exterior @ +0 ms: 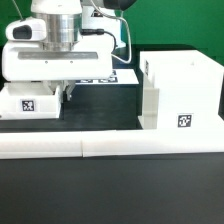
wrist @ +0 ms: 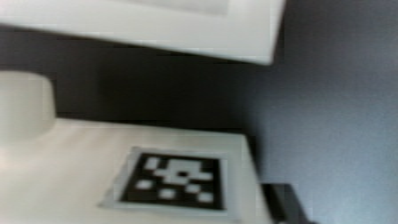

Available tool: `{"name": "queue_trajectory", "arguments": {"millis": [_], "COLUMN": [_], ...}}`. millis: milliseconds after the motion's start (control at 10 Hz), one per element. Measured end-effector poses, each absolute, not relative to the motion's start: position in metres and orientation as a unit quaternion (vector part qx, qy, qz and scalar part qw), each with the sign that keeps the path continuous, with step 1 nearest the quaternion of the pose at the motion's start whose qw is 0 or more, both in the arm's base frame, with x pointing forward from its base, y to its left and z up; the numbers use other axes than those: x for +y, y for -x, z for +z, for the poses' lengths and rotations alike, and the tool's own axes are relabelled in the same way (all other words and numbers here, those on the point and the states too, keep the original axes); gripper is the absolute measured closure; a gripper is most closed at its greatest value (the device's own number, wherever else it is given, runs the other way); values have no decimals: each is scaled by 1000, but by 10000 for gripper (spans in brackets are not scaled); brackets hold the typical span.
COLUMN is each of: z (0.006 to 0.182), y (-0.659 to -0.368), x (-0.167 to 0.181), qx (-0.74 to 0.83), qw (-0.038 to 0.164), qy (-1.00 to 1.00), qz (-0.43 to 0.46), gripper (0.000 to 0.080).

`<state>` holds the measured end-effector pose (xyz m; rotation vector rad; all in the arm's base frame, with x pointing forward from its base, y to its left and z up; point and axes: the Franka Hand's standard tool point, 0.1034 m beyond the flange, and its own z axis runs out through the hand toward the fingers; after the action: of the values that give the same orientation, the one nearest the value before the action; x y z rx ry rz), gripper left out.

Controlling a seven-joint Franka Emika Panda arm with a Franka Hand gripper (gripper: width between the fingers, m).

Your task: Assemble drawer

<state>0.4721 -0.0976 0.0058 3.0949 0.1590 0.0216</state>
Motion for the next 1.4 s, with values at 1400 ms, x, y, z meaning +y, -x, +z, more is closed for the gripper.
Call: {"name": "queue_trajectory", "arguments": {"millis": [1400], "z": [37], "y": [-472], "x": [-52], "qx": [111], "qw": [1], "qy": [-994], "qz": [3], "gripper": [758]}}
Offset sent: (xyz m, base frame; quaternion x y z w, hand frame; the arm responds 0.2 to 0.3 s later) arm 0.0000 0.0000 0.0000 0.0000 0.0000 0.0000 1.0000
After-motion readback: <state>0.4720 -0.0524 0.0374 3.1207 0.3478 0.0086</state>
